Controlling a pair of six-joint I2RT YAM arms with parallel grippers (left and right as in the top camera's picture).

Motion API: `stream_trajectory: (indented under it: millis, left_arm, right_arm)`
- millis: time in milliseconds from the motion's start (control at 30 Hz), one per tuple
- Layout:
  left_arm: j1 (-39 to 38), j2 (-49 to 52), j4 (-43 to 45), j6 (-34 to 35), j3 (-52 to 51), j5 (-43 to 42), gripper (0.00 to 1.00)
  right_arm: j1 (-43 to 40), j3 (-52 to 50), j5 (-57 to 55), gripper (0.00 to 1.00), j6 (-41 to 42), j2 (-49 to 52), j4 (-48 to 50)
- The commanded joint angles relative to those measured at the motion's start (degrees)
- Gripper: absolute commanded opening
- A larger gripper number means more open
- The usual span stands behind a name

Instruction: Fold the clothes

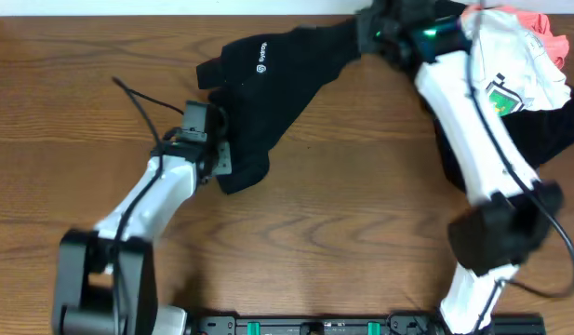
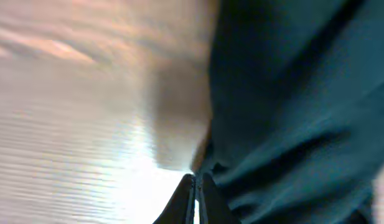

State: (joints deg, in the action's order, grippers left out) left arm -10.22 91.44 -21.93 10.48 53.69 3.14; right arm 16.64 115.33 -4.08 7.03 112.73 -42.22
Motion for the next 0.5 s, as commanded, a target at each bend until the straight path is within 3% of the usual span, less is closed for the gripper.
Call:
stream_trajectory:
  millis: [0, 167, 467]
  left_arm:
    - [0.2, -5.0, 0.7, 1.4, -0.2, 3.5, 0.06]
    - [-0.5, -7.2, 3.0, 1.6, -0.2, -3.8, 0.06]
    - [-5.2, -1.3, 12.8, -5.8, -0.2, -14.4, 0.06]
  right_arm:
    - [0.0, 0.2, 0.0, 0.01, 0.6, -1.9, -1.6]
    - [0.3, 0.2, 0.1, 0.01, 0.4, -2.4, -3.9]
    - [0.8, 0.2, 0.1, 0.01, 0.4, -2.4, -2.8]
